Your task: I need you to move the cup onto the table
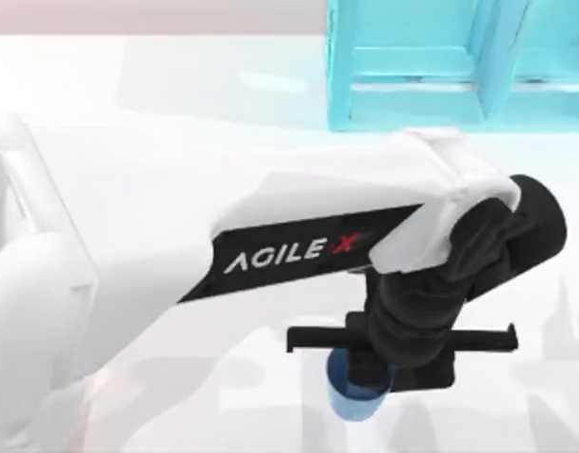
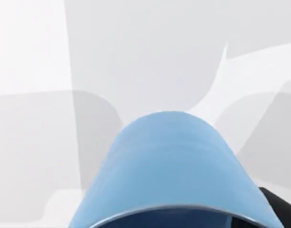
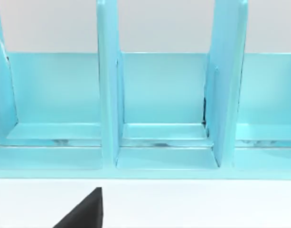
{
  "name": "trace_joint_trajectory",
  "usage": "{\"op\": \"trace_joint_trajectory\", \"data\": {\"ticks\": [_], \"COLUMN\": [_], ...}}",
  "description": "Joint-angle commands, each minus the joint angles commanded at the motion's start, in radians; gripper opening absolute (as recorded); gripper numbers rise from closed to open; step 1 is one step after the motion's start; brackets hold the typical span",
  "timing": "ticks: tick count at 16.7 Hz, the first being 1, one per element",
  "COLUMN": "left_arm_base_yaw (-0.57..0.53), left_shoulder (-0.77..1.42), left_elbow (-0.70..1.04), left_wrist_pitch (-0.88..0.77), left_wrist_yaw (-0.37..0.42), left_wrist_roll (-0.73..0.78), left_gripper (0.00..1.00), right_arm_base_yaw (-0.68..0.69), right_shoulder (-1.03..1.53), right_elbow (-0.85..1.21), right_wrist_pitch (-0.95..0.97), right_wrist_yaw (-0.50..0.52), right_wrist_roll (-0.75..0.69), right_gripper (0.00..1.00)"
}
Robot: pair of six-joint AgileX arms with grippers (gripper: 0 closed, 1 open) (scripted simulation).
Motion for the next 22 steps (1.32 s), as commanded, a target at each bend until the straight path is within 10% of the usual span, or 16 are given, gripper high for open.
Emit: {"op": "trace_joint_trajectory", "data": {"ticks": [4, 17, 22], "left_arm_base_yaw": [0.0, 0.0, 0.0], "left_shoulder": [0.0, 0.0, 0.0], "left_elbow": [-0.001, -0.001, -0.001], "left_wrist_pitch": [0.001, 0.001, 0.001], "left_wrist_yaw": [0.0, 0.0, 0.0], "left_wrist_roll": [0.0, 0.0, 0.0], "left_gripper": [0.0, 0.98, 1.0], "right_arm_base_yaw": [0.0, 0.0, 0.0], "right_shoulder": [0.0, 0.0, 0.0], "right_elbow": [0.0, 0.0, 0.0], "right_wrist_pitch": [0.0, 0.0, 0.0], "right_wrist_yaw": [0.0, 0.0, 0.0], "right_wrist_roll": [0.0, 0.0, 0.0], "right_gripper": [1.0, 1.0, 1.0]}}
